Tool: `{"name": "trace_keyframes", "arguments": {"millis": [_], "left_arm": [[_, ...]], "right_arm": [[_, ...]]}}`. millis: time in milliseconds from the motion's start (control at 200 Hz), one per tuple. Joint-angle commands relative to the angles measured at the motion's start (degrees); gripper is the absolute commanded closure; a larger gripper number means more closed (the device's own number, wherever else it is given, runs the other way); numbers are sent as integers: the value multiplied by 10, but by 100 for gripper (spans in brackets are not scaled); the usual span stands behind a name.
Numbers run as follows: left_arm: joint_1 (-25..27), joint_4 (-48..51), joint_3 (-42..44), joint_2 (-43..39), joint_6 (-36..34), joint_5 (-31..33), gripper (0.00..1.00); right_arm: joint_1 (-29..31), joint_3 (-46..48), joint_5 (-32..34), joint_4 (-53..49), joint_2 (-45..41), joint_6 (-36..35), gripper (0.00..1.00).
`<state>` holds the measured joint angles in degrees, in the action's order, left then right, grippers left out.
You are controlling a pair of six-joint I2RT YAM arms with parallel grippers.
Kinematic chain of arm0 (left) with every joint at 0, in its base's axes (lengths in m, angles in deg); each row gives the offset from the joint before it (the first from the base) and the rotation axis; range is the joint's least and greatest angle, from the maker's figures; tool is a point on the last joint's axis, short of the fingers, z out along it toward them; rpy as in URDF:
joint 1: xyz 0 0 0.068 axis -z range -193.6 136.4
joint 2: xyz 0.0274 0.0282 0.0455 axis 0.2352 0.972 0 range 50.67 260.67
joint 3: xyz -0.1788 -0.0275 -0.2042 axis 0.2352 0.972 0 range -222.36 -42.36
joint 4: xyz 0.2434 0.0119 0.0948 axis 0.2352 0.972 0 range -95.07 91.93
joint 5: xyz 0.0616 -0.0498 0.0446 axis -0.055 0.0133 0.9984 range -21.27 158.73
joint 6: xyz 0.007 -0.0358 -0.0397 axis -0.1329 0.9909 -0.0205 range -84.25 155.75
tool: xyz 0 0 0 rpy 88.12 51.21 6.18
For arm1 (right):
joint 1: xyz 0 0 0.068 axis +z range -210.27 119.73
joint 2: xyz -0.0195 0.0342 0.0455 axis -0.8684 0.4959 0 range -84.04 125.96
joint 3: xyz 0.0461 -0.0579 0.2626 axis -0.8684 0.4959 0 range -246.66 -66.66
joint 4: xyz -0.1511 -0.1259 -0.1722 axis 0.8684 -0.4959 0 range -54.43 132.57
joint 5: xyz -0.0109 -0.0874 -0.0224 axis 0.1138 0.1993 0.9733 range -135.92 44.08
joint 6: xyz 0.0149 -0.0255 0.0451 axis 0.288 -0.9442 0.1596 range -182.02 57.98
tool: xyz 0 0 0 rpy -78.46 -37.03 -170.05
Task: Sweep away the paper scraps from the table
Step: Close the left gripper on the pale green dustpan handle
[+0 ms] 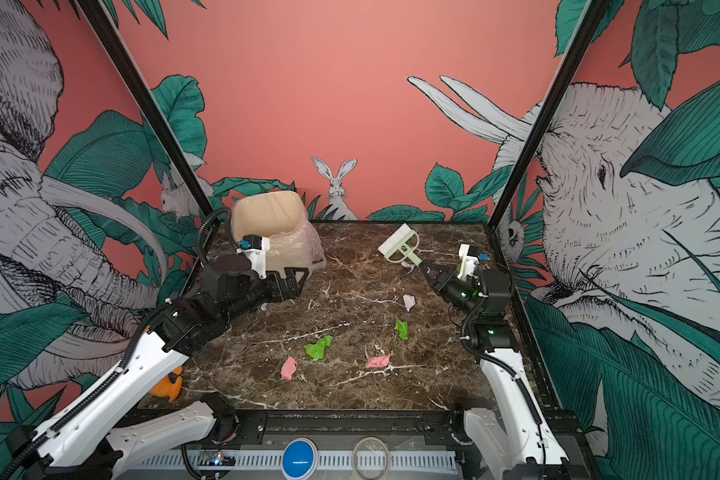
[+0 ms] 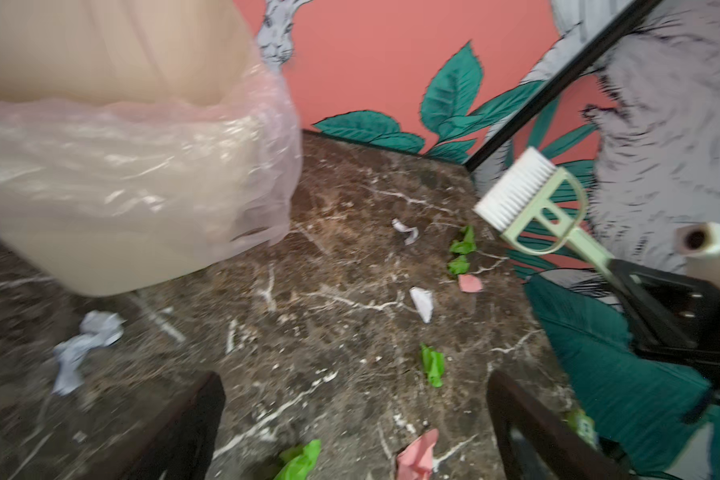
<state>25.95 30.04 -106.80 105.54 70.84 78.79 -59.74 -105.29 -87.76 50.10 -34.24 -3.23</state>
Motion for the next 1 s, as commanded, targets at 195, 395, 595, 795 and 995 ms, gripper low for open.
{"name": "trace_keyframes", "arguments": {"millis": [195, 395, 595, 795, 995], "left_arm": [[-22, 299, 26, -21, 87, 203, 1], [-116, 286, 102, -30, 88, 173, 1], [-210, 218, 159, -22, 55, 114, 1], [-329, 131, 236, -17, -8, 26, 6], [-367, 63, 255, 30, -40, 21, 9]], "right_arm": [[-23, -20, -33, -70, -20, -51, 100], [-45, -17, -54, -85, -30, -54, 100], [-67, -20, -72, -95, -38, -56, 100], [-74, -18, -75, -102, -48, -58, 100], [-75, -19, -75, -99, -43, -59, 100]]}}
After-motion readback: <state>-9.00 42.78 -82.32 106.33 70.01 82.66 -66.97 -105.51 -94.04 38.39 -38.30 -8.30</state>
